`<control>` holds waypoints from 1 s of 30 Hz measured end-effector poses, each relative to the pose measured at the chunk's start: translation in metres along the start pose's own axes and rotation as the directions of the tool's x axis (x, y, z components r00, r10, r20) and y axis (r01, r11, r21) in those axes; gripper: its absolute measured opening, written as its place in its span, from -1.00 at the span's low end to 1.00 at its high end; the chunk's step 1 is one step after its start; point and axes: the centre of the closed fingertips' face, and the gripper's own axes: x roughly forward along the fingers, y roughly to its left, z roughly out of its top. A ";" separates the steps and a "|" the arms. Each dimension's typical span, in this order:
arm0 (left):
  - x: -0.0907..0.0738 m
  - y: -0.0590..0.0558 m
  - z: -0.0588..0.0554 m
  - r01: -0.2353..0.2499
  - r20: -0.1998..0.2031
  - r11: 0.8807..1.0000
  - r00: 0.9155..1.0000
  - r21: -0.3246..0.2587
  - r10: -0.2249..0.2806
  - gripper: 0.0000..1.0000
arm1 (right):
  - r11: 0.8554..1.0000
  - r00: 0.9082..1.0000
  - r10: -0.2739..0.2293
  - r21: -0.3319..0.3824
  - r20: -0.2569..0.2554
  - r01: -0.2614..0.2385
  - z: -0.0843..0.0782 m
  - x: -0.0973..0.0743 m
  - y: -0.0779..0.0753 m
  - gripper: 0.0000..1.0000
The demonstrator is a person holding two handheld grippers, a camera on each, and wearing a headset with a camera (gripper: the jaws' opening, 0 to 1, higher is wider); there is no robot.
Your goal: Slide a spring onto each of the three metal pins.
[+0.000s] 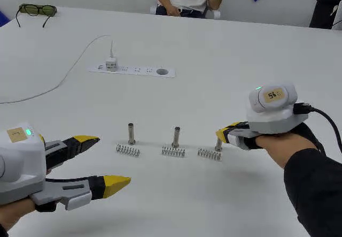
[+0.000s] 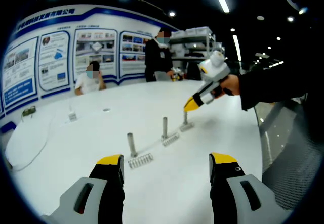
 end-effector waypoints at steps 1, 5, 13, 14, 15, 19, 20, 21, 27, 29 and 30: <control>0.000 -0.001 0.001 0.000 0.000 1.000 1.000 0.002 0.000 0.39 | 1.000 1.000 0.000 -0.002 -0.001 0.000 0.000 0.000 0.000 -0.82; 0.000 -0.003 0.002 0.002 0.004 1.000 1.000 0.004 -0.002 0.39 | 1.000 1.000 0.000 -0.009 -0.002 0.000 -0.002 0.000 0.000 -0.81; 0.002 -0.008 0.001 0.009 -0.001 1.000 1.000 0.007 -0.009 0.39 | 1.000 1.000 0.002 -0.027 -0.001 -0.002 -0.003 -0.001 0.000 -0.80; 0.002 -0.009 0.001 0.010 0.001 1.000 1.000 0.006 -0.010 0.39 | 1.000 1.000 0.003 -0.029 0.000 -0.003 -0.003 -0.001 0.000 -0.79; 0.002 -0.009 0.001 0.010 0.002 1.000 1.000 0.006 -0.010 0.39 | 1.000 1.000 0.004 -0.030 0.001 -0.004 -0.003 -0.002 0.000 -0.77; 0.003 -0.011 0.002 0.014 0.003 1.000 1.000 0.009 -0.014 0.39 | 0.999 1.000 0.003 -0.041 0.008 -0.003 -0.002 -0.006 0.001 -0.70; 0.003 -0.011 0.002 0.015 0.003 1.000 1.000 0.009 -0.015 0.38 | 0.999 1.000 0.004 -0.041 0.010 -0.004 -0.002 -0.006 0.001 -0.69; 0.003 -0.011 0.002 0.016 0.005 1.000 1.000 0.008 -0.016 0.38 | 0.999 1.000 0.006 -0.042 0.010 -0.006 -0.002 -0.008 0.002 -0.69; 0.004 -0.012 0.001 0.022 0.005 1.000 1.000 0.009 -0.022 0.38 | 0.998 1.000 0.015 -0.059 0.004 -0.015 -0.011 -0.013 0.003 -0.68; 0.005 -0.013 0.001 0.026 0.003 1.000 1.000 0.009 -0.026 0.38 | 0.998 1.000 0.023 -0.065 -0.002 -0.023 -0.016 -0.014 0.004 -0.68; 0.005 -0.013 0.001 0.027 0.002 1.000 1.000 0.009 -0.027 0.38 | 0.997 1.000 0.025 -0.067 -0.006 -0.026 -0.018 -0.015 0.004 -0.68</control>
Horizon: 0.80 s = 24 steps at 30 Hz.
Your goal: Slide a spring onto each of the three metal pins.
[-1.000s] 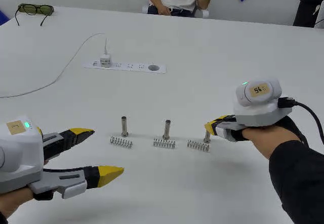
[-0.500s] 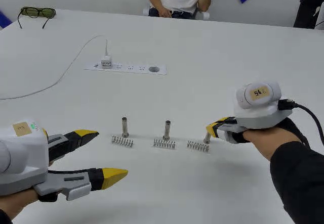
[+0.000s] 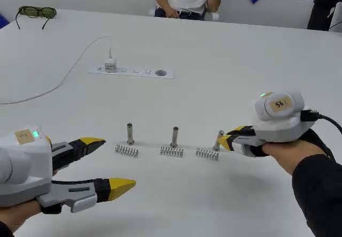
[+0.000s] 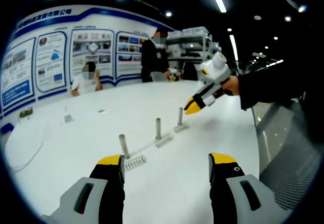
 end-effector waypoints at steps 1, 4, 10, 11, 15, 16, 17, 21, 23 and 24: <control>0.000 0.000 0.000 0.002 -0.001 1.000 1.000 0.001 -0.002 0.38 | 1.000 1.000 0.008 -0.003 -0.003 -0.008 -0.003 0.000 0.001 -0.68; 0.002 -0.001 0.001 0.008 0.000 1.000 1.000 0.003 -0.008 0.37 | 1.000 1.000 0.026 -0.006 -0.013 -0.026 -0.008 0.000 0.005 -0.68; 0.004 -0.002 0.001 0.018 -0.001 1.000 1.000 0.006 -0.018 0.37 | 0.997 0.997 0.072 -0.027 -0.024 -0.072 -0.014 0.004 0.015 -0.68; 0.004 -0.002 0.001 0.019 -0.003 1.000 1.000 0.005 -0.019 0.37 | 0.996 0.996 0.082 -0.036 -0.029 -0.083 -0.016 0.005 0.017 -0.68; 0.004 -0.002 -0.001 0.021 -0.011 1.000 1.000 0.005 -0.021 0.35 | 0.991 0.993 0.113 -0.062 -0.038 -0.115 -0.017 0.010 0.021 -0.68; 0.004 -0.002 -0.001 0.022 -0.011 1.000 1.000 0.004 -0.022 0.35 | 0.990 0.991 0.125 -0.068 -0.041 -0.127 -0.017 0.011 0.023 -0.68; 0.004 -0.002 -0.002 0.022 -0.012 1.000 1.000 0.003 -0.022 0.35 | 0.989 0.991 0.130 -0.071 -0.043 -0.133 -0.017 0.013 0.024 -0.68; 0.004 -0.002 -0.003 0.020 -0.014 1.000 1.000 0.000 -0.020 0.35 | 0.983 0.986 0.152 -0.093 -0.064 -0.158 -0.020 0.019 0.027 -0.68; 0.004 -0.003 -0.003 0.020 -0.017 1.000 1.000 -0.002 -0.020 0.34 | 0.980 0.985 0.158 -0.108 -0.072 -0.165 -0.022 0.022 0.028 -0.68; 0.004 -0.003 -0.004 0.020 -0.018 1.000 1.000 -0.003 -0.020 0.34 | 0.979 0.984 0.161 -0.113 -0.072 -0.168 -0.021 0.023 0.028 -0.68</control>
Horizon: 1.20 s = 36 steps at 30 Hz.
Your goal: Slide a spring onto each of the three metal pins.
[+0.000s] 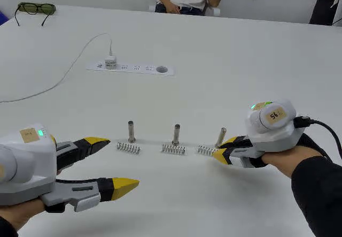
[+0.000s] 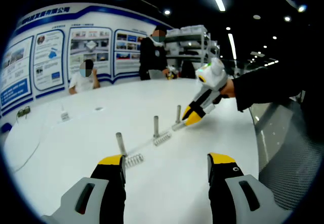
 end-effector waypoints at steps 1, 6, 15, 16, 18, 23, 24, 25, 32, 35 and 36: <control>0.000 0.000 -0.001 0.000 -0.001 1.000 1.000 -0.001 0.000 0.34 | 1.000 1.000 0.001 -0.003 -0.001 -0.001 0.000 0.000 0.000 -0.68; 0.001 -0.002 -0.003 0.001 -0.007 1.000 1.000 -0.008 -0.002 0.33 | 0.999 1.000 0.022 -0.024 -0.016 -0.022 -0.003 0.006 0.000 -0.69; 0.004 -0.004 -0.004 0.006 -0.014 1.000 1.000 -0.011 -0.006 0.31 | 0.998 0.999 0.040 -0.043 -0.033 -0.041 -0.007 0.009 0.000 -0.72; 0.004 -0.005 -0.004 0.007 -0.015 1.000 1.000 -0.011 -0.007 0.31 | 0.998 0.999 0.040 -0.042 -0.033 -0.042 -0.007 0.010 0.000 -0.73; 0.005 -0.006 -0.004 0.010 -0.016 1.000 1.000 -0.010 -0.010 0.30 | 0.999 0.999 0.038 -0.032 -0.037 -0.040 -0.007 0.009 0.000 -0.74; 0.006 -0.009 -0.004 0.017 -0.018 1.000 1.000 -0.005 -0.017 0.29 | 0.999 0.998 0.043 -0.019 -0.043 -0.044 -0.009 0.007 0.003 -0.75; 0.007 -0.010 -0.003 0.020 -0.018 1.000 1.000 -0.003 -0.020 0.29 | 0.999 0.998 0.043 -0.022 -0.049 -0.044 -0.010 0.006 0.004 -0.75; 0.007 -0.011 -0.003 0.024 -0.018 1.000 1.000 -0.001 -0.024 0.29 | 0.999 0.998 0.045 -0.026 -0.052 -0.046 -0.011 0.006 0.005 -0.75; 0.015 -0.024 -0.004 0.067 -0.034 0.997 0.997 0.026 -0.066 0.26 | 0.997 0.996 0.071 -0.030 -0.046 -0.072 -0.008 -0.004 0.016 -0.77; 0.020 -0.030 -0.004 0.088 -0.038 0.996 0.996 0.032 -0.087 0.23 | 0.996 0.996 0.079 -0.048 -0.050 -0.081 -0.009 -0.009 0.022 -0.77; 0.023 -0.032 -0.004 0.097 -0.039 0.995 0.995 0.037 -0.096 0.22 | 0.995 0.995 0.085 -0.050 -0.053 -0.088 -0.009 -0.012 0.025 -0.77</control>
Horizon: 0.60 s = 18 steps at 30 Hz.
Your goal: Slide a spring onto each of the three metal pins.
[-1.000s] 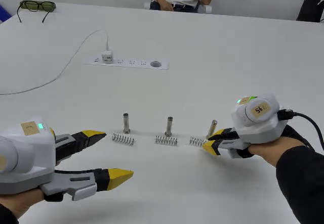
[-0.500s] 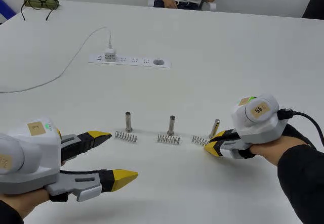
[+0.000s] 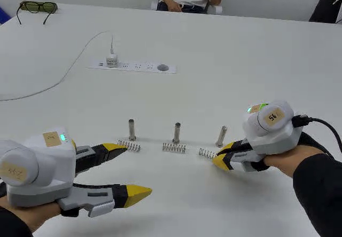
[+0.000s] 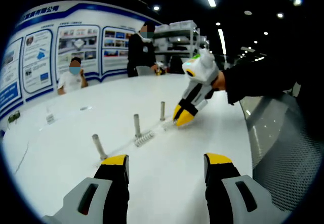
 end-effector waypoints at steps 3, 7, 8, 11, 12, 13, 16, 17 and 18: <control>0.008 -0.007 0.001 0.030 -0.005 0.999 1.000 0.018 -0.030 0.21 | 1.000 1.000 0.019 -0.001 0.004 -0.019 0.000 -0.004 0.007 -0.77; 0.019 -0.014 0.002 0.069 -0.016 0.997 0.998 0.044 -0.068 0.18 | 0.999 0.999 0.048 -0.024 0.014 -0.048 0.005 -0.011 0.019 -0.77; 0.022 -0.017 0.003 0.081 -0.020 0.995 0.997 0.055 -0.080 0.17 | 0.997 0.998 0.064 -0.032 0.020 -0.064 0.008 -0.014 0.024 -0.77; 0.028 -0.021 0.006 0.105 -0.026 0.991 0.994 0.079 -0.104 0.14 | 0.994 0.995 0.098 -0.056 0.022 -0.097 0.014 -0.019 0.036 -0.77; 0.030 -0.022 0.006 0.113 -0.027 0.990 0.993 0.087 -0.111 0.13 | 0.992 0.994 0.106 -0.068 0.024 -0.104 0.015 -0.020 0.039 -0.77; 0.032 -0.024 0.007 0.122 -0.030 0.988 0.992 0.098 -0.119 0.11 | 0.989 0.992 0.128 -0.077 0.020 -0.126 0.017 -0.022 0.044 -0.77; 0.036 -0.028 0.006 0.142 -0.041 0.983 0.990 0.116 -0.138 0.08 | 0.980 0.985 0.173 -0.106 0.018 -0.170 0.022 -0.027 0.059 -0.77; 0.037 -0.030 0.006 0.147 -0.045 0.982 0.989 0.121 -0.143 0.08 | 0.977 0.983 0.183 -0.115 0.017 -0.180 0.023 -0.028 0.063 -0.77; 0.038 -0.031 0.006 0.154 -0.048 0.980 0.988 0.125 -0.149 0.07 | 0.974 0.981 0.194 -0.123 0.014 -0.191 0.024 -0.028 0.066 -0.77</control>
